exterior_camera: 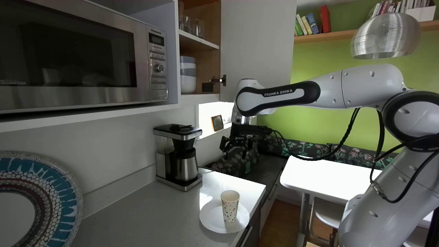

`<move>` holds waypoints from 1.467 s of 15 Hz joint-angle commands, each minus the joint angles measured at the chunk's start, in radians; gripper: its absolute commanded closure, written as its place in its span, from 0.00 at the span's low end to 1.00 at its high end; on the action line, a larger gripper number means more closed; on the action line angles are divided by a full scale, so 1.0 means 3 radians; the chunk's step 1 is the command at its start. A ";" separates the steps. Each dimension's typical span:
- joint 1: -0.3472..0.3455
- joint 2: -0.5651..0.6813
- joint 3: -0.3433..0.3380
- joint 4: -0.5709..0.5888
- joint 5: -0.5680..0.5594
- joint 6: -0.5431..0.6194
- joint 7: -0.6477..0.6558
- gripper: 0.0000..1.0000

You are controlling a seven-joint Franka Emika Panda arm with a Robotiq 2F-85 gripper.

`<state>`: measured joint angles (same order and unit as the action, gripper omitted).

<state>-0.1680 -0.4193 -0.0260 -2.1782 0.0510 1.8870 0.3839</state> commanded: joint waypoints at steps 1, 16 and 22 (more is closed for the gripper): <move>0.0110 -0.0115 -0.0113 -0.0400 0.0101 0.0233 -0.0477 0.00; 0.0087 0.0019 -0.0230 -0.1086 -0.0003 0.0753 -0.1034 0.00; 0.0079 0.0124 -0.0227 -0.1198 0.0001 0.1023 -0.0958 0.00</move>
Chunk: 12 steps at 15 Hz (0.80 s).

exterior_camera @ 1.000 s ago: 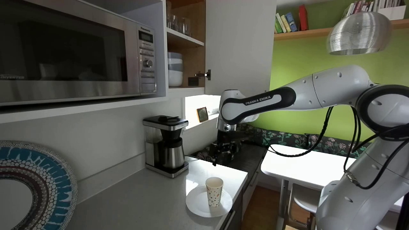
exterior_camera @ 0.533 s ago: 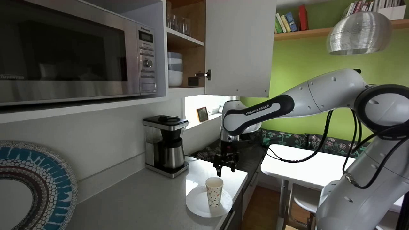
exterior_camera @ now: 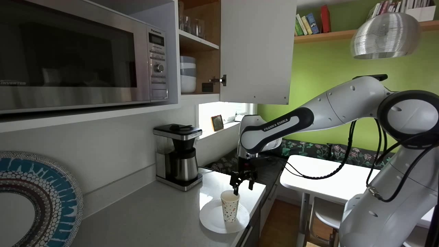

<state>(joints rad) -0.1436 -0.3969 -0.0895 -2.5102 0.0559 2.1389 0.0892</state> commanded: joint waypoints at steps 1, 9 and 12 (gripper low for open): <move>0.0002 0.0069 -0.0020 -0.0106 0.0000 0.0226 0.0021 0.09; 0.0017 0.0197 -0.0035 -0.0118 0.0065 0.0393 0.0038 0.81; 0.0014 0.0192 -0.0042 -0.0114 0.0074 0.0388 0.0042 1.00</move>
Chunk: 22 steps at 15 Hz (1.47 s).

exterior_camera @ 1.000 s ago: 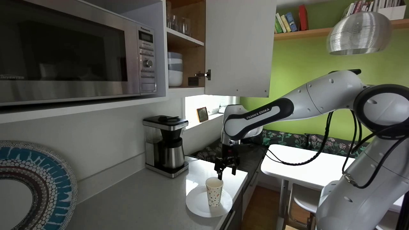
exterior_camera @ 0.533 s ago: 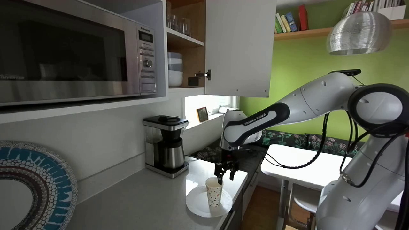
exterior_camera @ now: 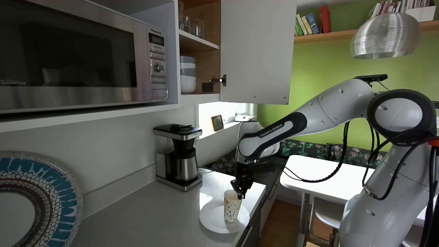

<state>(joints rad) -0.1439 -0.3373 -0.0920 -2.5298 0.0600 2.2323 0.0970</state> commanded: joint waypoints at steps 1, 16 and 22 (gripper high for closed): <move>0.0013 -0.0025 -0.0039 -0.0038 0.0068 0.0058 0.0022 1.00; -0.0067 -0.0714 0.0144 0.1085 0.0083 -0.0600 0.0820 0.99; -0.0129 -0.0695 0.0292 0.1700 0.0064 -0.0583 0.1376 0.99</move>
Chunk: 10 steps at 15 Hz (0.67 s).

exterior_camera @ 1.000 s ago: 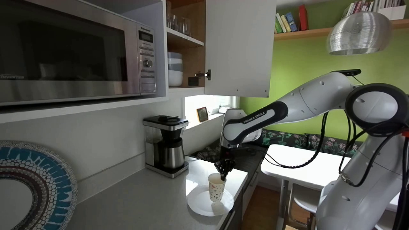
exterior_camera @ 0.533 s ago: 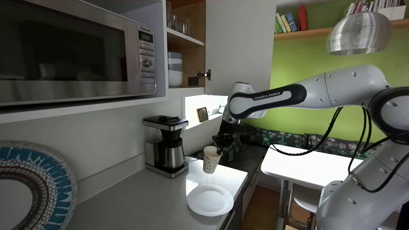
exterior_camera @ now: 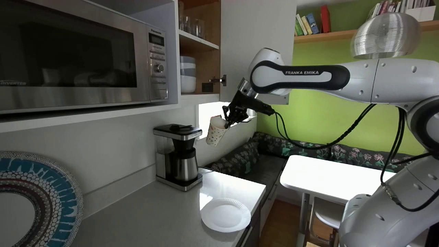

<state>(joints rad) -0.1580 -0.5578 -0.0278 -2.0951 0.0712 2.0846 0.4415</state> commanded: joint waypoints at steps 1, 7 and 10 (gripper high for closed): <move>-0.0061 0.0048 0.0079 0.0297 0.0016 -0.0090 0.0197 0.99; -0.0033 0.0023 0.0062 0.0262 0.0016 -0.0038 0.0111 0.96; -0.0051 0.0040 0.0040 0.0349 0.0035 -0.0028 0.0146 0.99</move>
<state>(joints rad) -0.1605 -0.5522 -0.0139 -2.0213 0.0713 2.0770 0.4784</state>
